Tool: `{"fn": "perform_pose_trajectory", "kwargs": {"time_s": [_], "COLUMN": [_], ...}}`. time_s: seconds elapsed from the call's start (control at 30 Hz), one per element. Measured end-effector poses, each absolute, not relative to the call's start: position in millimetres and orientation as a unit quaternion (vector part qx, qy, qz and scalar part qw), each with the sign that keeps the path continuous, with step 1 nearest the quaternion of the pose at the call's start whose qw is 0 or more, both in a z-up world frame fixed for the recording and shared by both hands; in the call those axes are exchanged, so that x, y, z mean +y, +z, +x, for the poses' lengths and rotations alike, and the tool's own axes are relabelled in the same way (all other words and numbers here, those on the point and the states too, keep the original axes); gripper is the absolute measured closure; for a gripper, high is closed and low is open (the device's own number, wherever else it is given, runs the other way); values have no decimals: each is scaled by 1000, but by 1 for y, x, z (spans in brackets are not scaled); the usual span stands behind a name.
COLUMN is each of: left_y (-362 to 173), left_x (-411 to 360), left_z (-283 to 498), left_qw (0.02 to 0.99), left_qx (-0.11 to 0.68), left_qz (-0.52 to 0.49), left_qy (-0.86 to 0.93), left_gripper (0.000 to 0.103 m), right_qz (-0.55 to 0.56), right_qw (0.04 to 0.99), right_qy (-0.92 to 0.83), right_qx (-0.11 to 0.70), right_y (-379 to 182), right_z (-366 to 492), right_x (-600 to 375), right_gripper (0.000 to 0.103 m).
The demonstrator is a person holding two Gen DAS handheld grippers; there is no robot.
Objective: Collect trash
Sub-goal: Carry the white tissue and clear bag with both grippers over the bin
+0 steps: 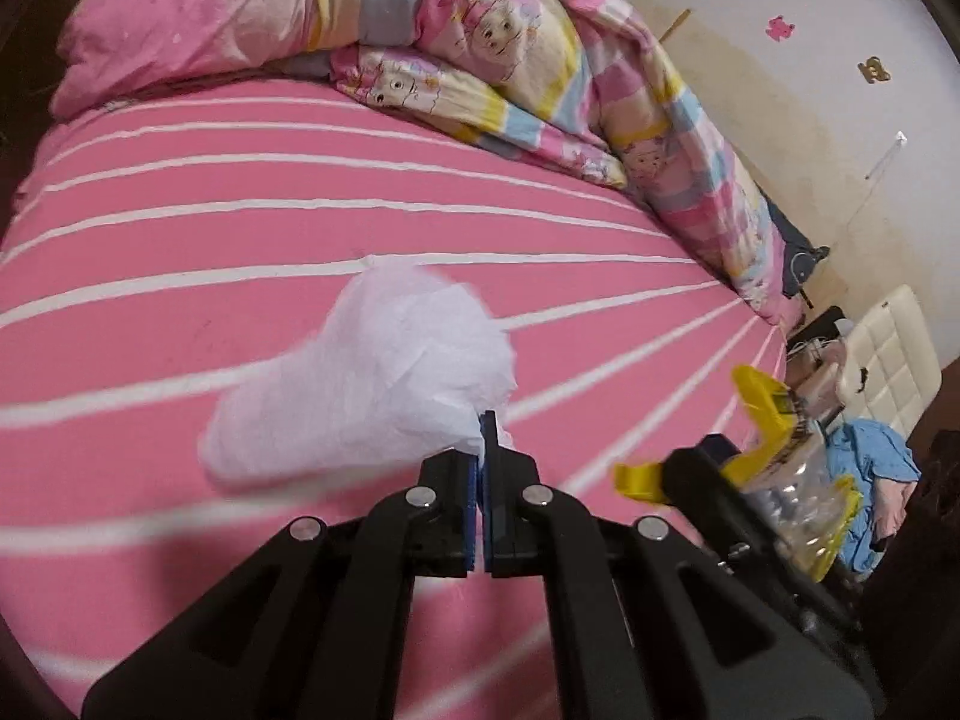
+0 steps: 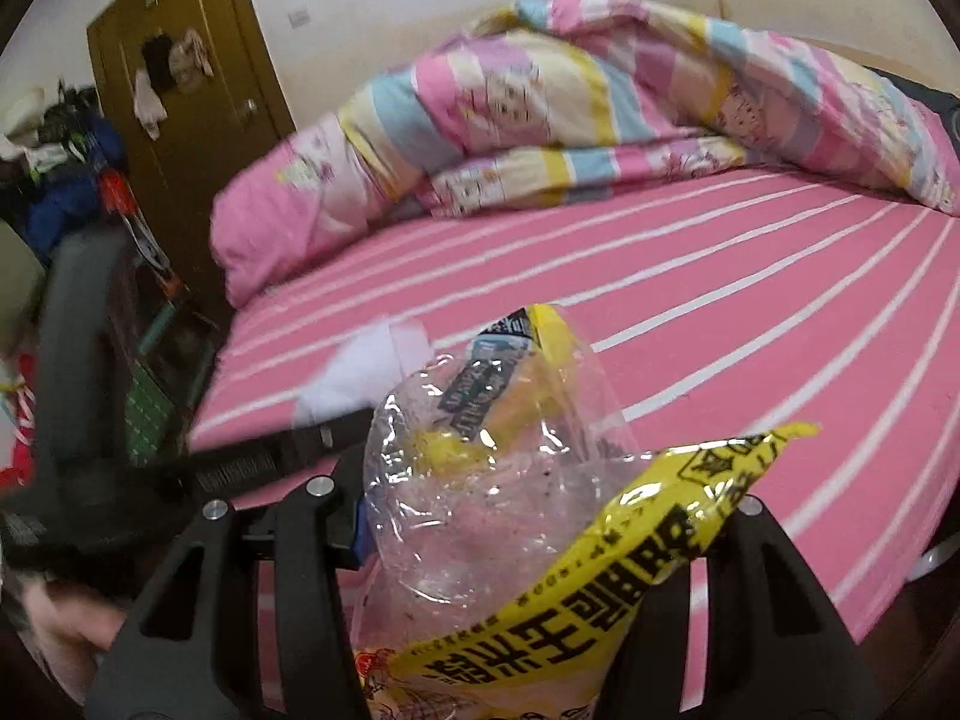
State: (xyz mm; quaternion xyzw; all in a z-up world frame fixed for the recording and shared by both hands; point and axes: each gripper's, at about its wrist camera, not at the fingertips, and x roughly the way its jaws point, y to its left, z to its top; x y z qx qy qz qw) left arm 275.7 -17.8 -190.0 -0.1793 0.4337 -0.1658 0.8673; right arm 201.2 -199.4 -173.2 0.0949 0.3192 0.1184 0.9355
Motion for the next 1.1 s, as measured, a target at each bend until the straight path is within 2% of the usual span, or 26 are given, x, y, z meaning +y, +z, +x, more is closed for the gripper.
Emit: {"fn": "perform_pose_trajectory", "kwargs": {"time_s": [0.27, 0.5, 0.8, 1.1], "left_y": [-131, -115, -133, -181], "left_x": [-41, -84, -155, -221], "left_z": [187, 116, 52, 24], "left_qw": [869, 857, 825, 788], "left_qx": [408, 414, 454, 505], "left_qz": [-191, -182, -138, -97], "left_qy": [-203, -248, -306, -340], "left_gripper": [102, 102, 102, 102], "right_qz": [106, 112, 136, 149], "right_qw": [946, 951, 943, 933], "right_qy": [90, 58, 2, -55], "right_qx": [293, 284, 304, 322], "right_y": [-111, -101, -127, -153], "right_z": [99, 14, -66, -113], "right_x": [-237, -274, -328, -386], "right_gripper": [52, 52, 52, 52]}}
